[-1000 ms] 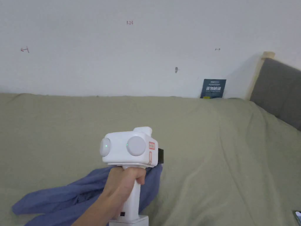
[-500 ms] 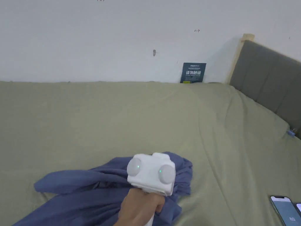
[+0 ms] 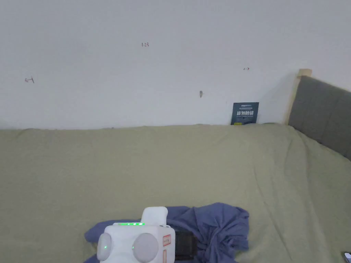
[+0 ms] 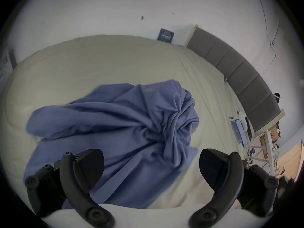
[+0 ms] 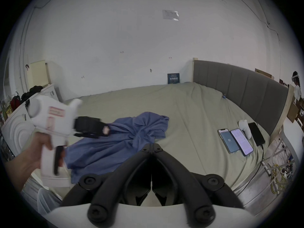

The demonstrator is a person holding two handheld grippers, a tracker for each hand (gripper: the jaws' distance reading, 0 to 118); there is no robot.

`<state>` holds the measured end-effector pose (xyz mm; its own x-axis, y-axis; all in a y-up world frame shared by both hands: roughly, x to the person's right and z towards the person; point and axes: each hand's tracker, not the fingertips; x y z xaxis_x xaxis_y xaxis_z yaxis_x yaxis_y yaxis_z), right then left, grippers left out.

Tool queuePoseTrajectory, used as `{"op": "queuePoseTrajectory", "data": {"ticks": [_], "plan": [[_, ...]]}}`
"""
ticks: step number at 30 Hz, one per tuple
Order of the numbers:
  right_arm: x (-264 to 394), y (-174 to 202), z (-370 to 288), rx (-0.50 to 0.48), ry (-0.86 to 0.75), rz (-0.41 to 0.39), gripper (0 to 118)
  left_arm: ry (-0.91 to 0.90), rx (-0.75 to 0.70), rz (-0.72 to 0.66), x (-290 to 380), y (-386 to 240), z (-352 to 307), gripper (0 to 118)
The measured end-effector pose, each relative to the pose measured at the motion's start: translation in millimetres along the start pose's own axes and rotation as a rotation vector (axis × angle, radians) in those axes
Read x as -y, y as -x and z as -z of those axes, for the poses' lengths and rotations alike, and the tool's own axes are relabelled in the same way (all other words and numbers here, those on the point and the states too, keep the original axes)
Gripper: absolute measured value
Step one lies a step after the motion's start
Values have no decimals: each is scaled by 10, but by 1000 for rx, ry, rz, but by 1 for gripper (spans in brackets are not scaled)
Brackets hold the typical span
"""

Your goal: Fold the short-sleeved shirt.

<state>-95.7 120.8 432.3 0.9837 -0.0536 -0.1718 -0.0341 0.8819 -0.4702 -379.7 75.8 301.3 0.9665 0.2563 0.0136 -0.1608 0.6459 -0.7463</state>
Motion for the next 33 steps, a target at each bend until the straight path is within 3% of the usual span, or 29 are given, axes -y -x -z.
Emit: {"op": "queuePoseTrajectory", "data": {"ticks": [3,4,5,7,11,16,23,30,31,32,33], "plan": [[-19,144,-125,-30,-32,-33,0,-133,-60,7,206,318,-795,97],[-14,196,-164,-39,-47,-46,0,-178,-58,9,289,377,-1164,83],[36,198,-158,-48,-60,-52,0,-203,-66,9,382,472,-1404,60],[76,255,-160,-66,-60,-62,0,-276,-154,-34,593,650,-1809,0],[91,518,-260,-110,-89,-94,0,-318,-321,-38,1002,822,-2355,0],[112,710,-244,-144,-95,-139,0,-339,-401,-86,1335,1161,-2529,0],[89,824,-241,-138,-102,-163,0,-322,-401,-92,1378,1395,-2425,0],[23,787,-111,-128,-84,-127,0,-264,-360,-97,1127,1611,-2015,0],[24,788,-79,-123,-79,-127,0,-232,-349,-96,1082,1680,-1874,13],[28,788,-48,-120,-73,-124,0,-187,-357,-98,1029,1771,-1722,45],[27,787,-27,-121,-64,-121,0,-117,-339,-110,984,1851,-1546,94]]}}
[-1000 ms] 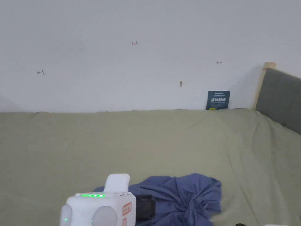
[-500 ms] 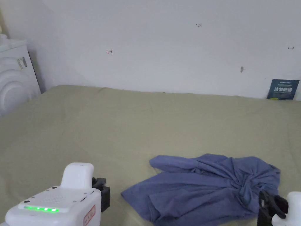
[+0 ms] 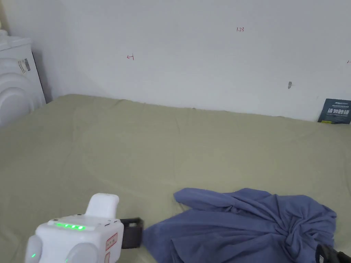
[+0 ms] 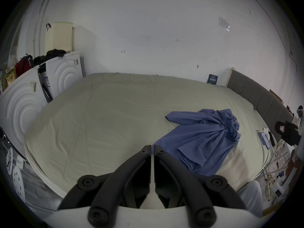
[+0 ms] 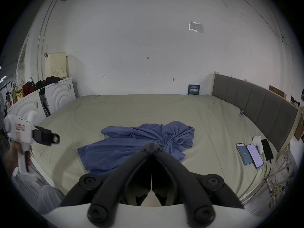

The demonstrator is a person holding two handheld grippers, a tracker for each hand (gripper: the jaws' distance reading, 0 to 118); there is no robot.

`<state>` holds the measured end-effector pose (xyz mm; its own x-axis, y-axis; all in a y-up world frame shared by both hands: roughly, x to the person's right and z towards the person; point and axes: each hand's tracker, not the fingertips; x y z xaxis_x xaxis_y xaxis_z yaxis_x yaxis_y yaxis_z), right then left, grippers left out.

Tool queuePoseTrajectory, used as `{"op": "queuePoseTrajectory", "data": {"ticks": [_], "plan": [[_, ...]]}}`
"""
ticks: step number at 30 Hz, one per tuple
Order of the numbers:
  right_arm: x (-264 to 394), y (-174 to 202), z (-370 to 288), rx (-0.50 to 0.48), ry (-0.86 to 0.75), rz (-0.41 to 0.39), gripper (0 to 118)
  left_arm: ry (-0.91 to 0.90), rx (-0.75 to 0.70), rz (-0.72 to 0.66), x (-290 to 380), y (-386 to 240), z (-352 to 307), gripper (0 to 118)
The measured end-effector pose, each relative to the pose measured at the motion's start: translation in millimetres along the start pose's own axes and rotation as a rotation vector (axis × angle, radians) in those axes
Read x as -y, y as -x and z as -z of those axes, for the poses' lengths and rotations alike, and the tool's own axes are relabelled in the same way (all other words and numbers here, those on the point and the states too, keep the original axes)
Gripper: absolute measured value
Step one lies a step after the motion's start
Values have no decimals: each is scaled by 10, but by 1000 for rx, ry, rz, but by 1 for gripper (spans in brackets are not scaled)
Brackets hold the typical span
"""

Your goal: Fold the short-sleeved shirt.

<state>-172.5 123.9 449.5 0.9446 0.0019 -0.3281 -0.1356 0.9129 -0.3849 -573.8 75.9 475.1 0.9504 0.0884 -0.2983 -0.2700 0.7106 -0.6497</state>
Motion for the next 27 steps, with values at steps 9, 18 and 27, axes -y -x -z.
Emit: {"op": "queuePoseTrajectory", "data": {"ticks": [9,18,27], "plan": [[127,-94,290,33,95,-1,0,262,-58,-24,-52,-31,1583,111],[222,-221,423,33,145,3,0,238,-31,124,30,-368,1482,19],[153,-407,384,31,160,-3,0,239,-13,136,-15,-459,1298,0]]}}
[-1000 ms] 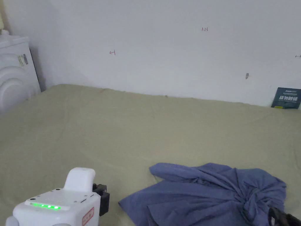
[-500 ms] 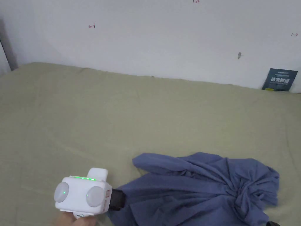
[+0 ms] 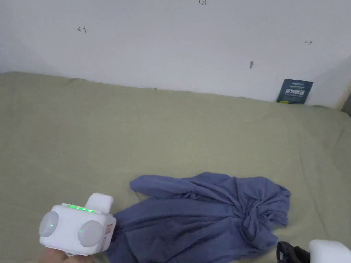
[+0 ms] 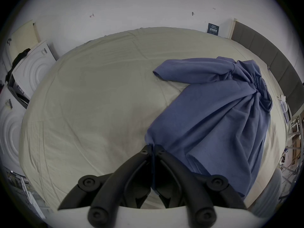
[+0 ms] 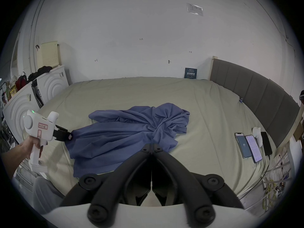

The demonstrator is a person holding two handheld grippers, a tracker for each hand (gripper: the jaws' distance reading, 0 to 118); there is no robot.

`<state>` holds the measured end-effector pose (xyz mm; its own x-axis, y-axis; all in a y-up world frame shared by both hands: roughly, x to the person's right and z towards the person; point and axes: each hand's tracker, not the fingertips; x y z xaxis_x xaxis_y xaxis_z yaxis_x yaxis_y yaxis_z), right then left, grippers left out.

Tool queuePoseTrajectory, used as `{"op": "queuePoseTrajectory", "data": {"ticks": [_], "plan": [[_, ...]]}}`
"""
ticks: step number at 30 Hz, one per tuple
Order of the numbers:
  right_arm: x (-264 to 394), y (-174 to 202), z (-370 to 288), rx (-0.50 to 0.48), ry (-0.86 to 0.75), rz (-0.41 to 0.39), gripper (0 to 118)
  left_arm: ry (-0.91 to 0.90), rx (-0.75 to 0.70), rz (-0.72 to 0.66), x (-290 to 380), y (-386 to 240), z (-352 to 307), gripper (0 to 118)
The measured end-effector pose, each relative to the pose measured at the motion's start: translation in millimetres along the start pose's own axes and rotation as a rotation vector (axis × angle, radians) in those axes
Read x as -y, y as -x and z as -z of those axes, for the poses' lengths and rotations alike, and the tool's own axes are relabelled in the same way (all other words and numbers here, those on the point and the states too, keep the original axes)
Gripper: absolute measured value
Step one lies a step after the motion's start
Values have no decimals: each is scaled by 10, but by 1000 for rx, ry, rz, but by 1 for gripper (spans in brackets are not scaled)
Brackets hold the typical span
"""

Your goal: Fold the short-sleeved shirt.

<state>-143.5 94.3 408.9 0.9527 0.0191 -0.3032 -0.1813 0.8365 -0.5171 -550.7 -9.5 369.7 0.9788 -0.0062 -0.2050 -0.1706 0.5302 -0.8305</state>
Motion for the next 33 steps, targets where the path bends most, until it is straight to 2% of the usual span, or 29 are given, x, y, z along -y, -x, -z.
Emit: {"op": "queuePoseTrajectory", "data": {"ticks": [4,9,13,17,18,20,21,23,28,32,33], "plan": [[-215,-114,92,21,-5,-5,0,-2,22,-31,9,27,-69,0],[-474,-403,650,44,9,-2,0,-8,26,-25,9,48,-28,0],[-729,-712,1327,72,59,-33,0,-2,40,-38,9,59,-11,0],[-1054,-1057,2042,111,139,-30,1,1,52,-39,5,74,35,0],[-1134,-1133,2201,116,167,-28,10,1,53,-38,2,74,36,0],[-1242,-1301,2565,105,224,-13,96,-2,56,-37,-3,63,28,0],[-1254,-1367,2730,106,277,-12,118,-1,59,-38,-7,61,30,0],[-1249,-1487,3053,64,376,-9,117,4,65,-35,-20,55,43,0],[-1112,-1632,3634,105,467,-60,117,10,70,-28,-18,73,111,0],[-874,-1504,3813,112,577,-102,115,14,68,-14,-25,45,127,0],[-848,-1487,3805,109,538,-62,110,14,67,-13,-28,32,125,0]]}}
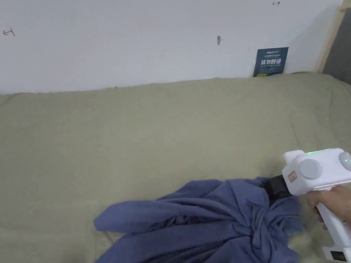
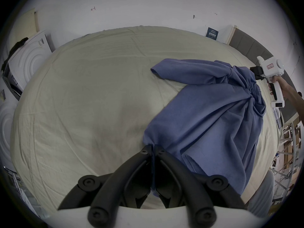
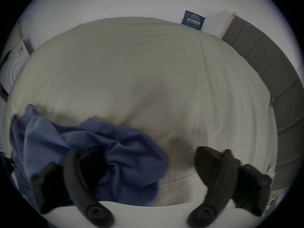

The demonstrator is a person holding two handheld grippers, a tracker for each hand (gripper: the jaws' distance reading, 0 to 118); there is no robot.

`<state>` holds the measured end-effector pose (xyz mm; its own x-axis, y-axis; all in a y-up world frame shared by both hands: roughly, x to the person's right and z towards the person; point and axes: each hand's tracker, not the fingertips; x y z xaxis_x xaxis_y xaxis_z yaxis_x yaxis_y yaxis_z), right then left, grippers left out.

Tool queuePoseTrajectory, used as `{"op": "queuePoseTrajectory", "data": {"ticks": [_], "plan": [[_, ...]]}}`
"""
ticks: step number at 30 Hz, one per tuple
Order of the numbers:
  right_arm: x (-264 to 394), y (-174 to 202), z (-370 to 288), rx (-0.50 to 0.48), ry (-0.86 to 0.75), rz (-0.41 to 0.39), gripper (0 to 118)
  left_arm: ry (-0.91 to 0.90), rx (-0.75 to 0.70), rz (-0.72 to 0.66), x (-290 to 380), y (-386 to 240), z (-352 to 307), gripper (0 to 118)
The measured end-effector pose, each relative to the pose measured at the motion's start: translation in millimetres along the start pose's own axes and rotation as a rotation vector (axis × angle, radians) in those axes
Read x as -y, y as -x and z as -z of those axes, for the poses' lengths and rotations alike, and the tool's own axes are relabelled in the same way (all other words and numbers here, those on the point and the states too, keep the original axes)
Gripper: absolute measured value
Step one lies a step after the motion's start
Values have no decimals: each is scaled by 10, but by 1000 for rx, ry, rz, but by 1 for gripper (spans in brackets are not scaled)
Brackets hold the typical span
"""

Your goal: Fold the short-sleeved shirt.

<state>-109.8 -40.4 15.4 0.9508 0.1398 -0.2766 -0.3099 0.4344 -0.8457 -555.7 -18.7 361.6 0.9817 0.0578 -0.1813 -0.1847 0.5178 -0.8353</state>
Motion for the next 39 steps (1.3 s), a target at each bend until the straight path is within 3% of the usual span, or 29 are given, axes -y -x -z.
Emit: {"op": "queuePoseTrajectory", "data": {"ticks": [1,2,3,4,5,7,10,17,23,27,32,39], "plan": [[-13,-10,-57,-68,-2,42,98,1,0,0,0,-4,9,0],[-6,7,-128,-49,-13,16,87,2,0,0,0,-8,19,0],[-8,21,-209,-89,-30,-31,64,2,-1,2,-2,-19,18,0],[-33,38,-312,-120,-40,-42,23,3,-1,6,-4,-25,18,0],[-51,74,-377,-58,-34,-66,7,4,-1,6,-8,-26,13,0],[-21,97,-512,-55,-54,-74,7,8,2,3,-29,6,13,0],[61,13,-972,-55,-142,-19,7,12,1,-6,-77,56,-43,0],[160,-306,-2149,-77,-284,16,7,-115,-5,-66,-307,204,-677,0],[463,-565,-3262,-68,-411,56,7,-252,-167,-52,-620,453,-1399,0],[607,-844,-3671,-106,-494,127,7,-356,-248,-105,-765,781,-1987,0],[824,-969,-4127,-167,-564,180,7,-460,-244,-162,-938,1105,-2669,0],[897,-837,-4585,-166,-639,150,7,-544,-302,-126,-1142,1120,-3166,0]]}}
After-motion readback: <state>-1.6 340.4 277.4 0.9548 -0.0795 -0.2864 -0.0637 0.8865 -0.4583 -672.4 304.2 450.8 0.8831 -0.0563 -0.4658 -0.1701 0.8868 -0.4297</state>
